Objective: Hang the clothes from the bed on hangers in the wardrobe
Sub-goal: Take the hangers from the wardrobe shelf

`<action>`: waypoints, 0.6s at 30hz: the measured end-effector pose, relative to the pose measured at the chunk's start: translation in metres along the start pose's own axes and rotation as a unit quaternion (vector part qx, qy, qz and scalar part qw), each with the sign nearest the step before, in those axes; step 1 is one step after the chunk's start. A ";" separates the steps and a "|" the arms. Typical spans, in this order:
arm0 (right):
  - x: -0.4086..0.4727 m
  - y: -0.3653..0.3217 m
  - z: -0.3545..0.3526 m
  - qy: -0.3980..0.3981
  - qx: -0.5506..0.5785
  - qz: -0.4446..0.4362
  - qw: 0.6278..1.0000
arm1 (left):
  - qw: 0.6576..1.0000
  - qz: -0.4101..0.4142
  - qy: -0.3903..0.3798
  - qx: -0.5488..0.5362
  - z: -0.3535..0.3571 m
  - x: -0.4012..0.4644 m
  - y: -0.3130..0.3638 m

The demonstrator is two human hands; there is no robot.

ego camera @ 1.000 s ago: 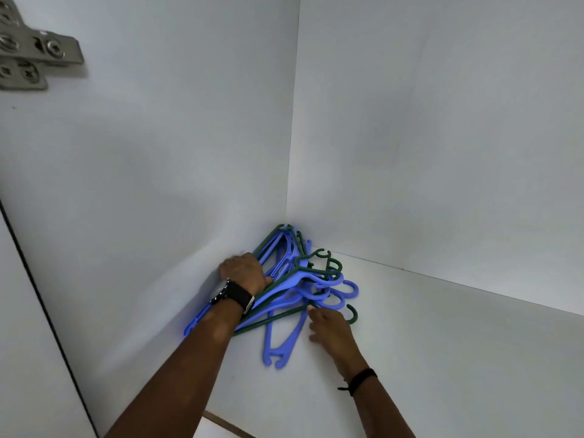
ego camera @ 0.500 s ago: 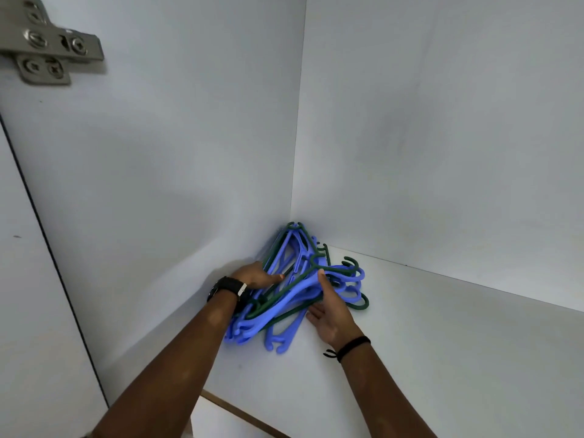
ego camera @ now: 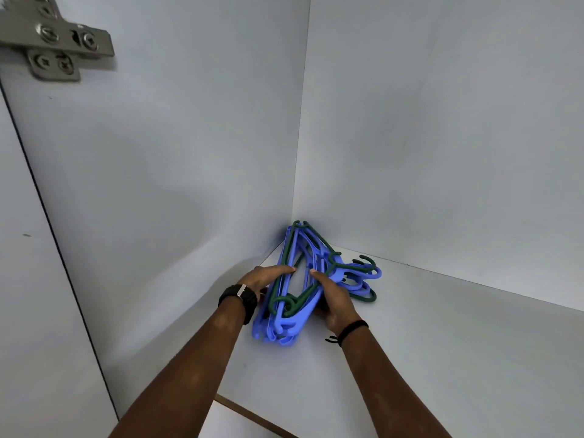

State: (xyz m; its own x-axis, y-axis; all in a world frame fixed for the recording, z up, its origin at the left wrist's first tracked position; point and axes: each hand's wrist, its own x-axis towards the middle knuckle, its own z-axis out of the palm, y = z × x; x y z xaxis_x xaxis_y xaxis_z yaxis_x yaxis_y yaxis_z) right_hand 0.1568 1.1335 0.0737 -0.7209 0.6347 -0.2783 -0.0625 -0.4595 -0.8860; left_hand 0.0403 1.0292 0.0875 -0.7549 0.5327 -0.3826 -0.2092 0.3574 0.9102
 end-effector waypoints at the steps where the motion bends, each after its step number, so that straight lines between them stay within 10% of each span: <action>1: 0.000 0.000 0.000 -0.002 0.005 0.000 1.000 | 1.000 -0.005 -0.011 -0.013 0.000 -0.001 0.001; 18: -0.044 0.008 -0.025 -0.057 0.076 -0.004 0.995 | 0.984 0.008 -0.075 -0.163 0.030 -0.043 -0.030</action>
State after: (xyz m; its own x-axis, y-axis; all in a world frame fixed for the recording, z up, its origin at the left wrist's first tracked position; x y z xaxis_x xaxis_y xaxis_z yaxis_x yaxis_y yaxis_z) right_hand 0.2055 1.1173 0.0702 -0.7928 0.5682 -0.2206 -0.1658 -0.5493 -0.8190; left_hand 0.0978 1.0186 0.0716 -0.6643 0.6523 -0.3650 -0.4051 0.0962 0.9092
